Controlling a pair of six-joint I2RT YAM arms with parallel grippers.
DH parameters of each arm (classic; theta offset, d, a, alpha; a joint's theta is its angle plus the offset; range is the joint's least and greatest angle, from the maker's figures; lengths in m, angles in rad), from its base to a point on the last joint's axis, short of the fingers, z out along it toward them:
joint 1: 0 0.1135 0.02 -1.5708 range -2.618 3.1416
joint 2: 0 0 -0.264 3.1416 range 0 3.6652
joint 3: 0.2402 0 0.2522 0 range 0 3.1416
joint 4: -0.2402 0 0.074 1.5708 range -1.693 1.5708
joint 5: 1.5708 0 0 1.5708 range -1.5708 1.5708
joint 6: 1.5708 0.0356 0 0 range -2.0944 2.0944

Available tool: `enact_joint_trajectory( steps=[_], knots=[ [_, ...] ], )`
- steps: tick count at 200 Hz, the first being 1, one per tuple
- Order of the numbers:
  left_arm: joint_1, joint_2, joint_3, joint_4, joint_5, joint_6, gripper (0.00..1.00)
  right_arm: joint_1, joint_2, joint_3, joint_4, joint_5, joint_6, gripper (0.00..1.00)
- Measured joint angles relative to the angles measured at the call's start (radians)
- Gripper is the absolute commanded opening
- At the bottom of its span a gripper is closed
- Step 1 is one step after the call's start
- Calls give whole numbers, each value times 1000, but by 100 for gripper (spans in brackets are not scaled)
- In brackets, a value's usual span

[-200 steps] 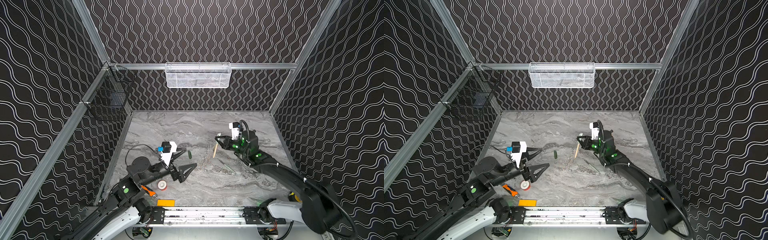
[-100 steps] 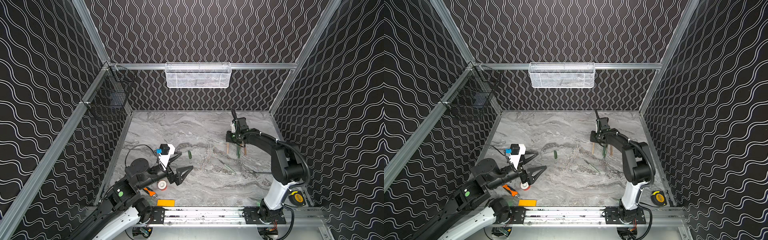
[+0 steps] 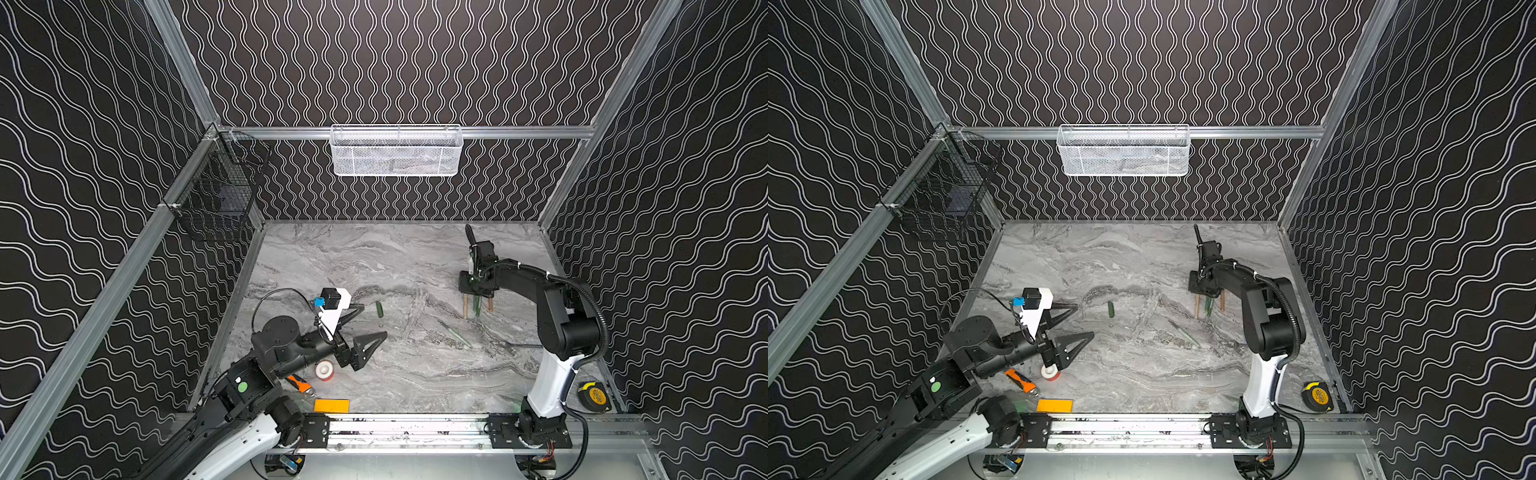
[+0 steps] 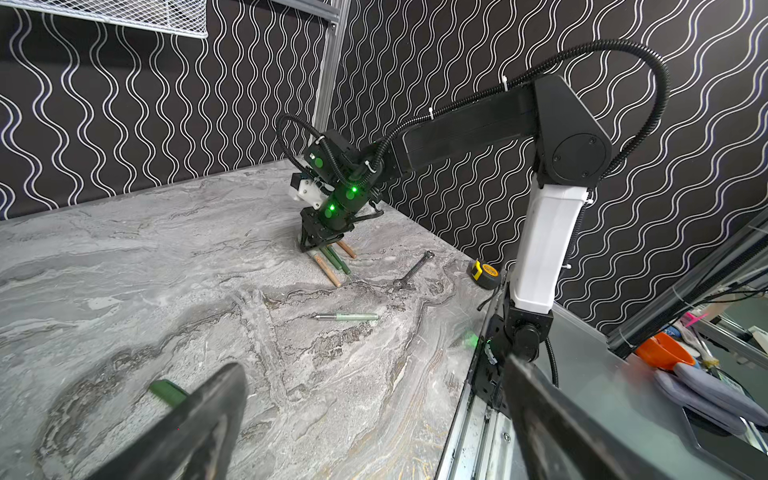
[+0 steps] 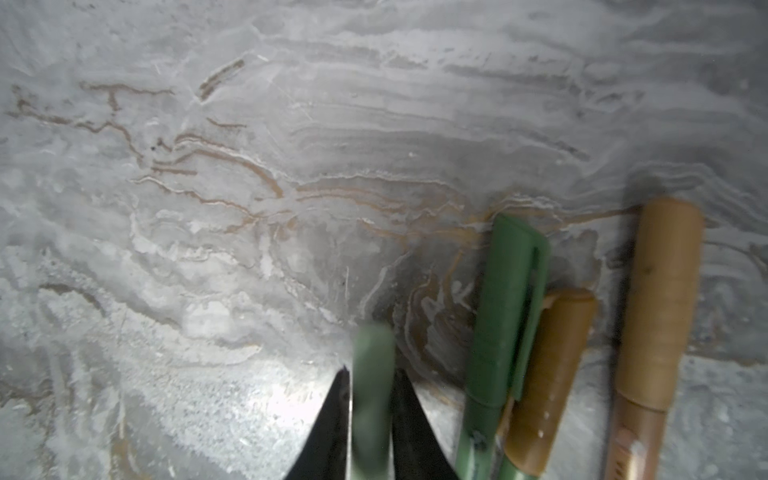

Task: Insert the pens into the pen caps
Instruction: 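Carry the capped pencil farther from the robot and set it beside the pens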

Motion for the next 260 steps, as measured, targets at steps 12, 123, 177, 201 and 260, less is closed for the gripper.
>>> enact_joint_trajectory(
  steps=[12, 123, 177, 201, 260],
  knots=[
    [0, 7, 0, 1, 4, 0, 99, 0, -3, -3, 0, 3, -1, 26],
    [0, 7, 11, -2, 6, 22, 99, -3, -107, 51, -56, 77, -32, 52],
    [0, -15, 11, -13, -2, 22, 99, -119, -102, 78, -90, 129, -71, 54],
    [0, -27, 10, -11, -5, 22, 99, -178, -80, 74, -90, 131, -87, 54],
    [0, -14, 10, -16, -13, 22, 99, -216, 35, 109, -83, 77, -126, 51]
  ],
)
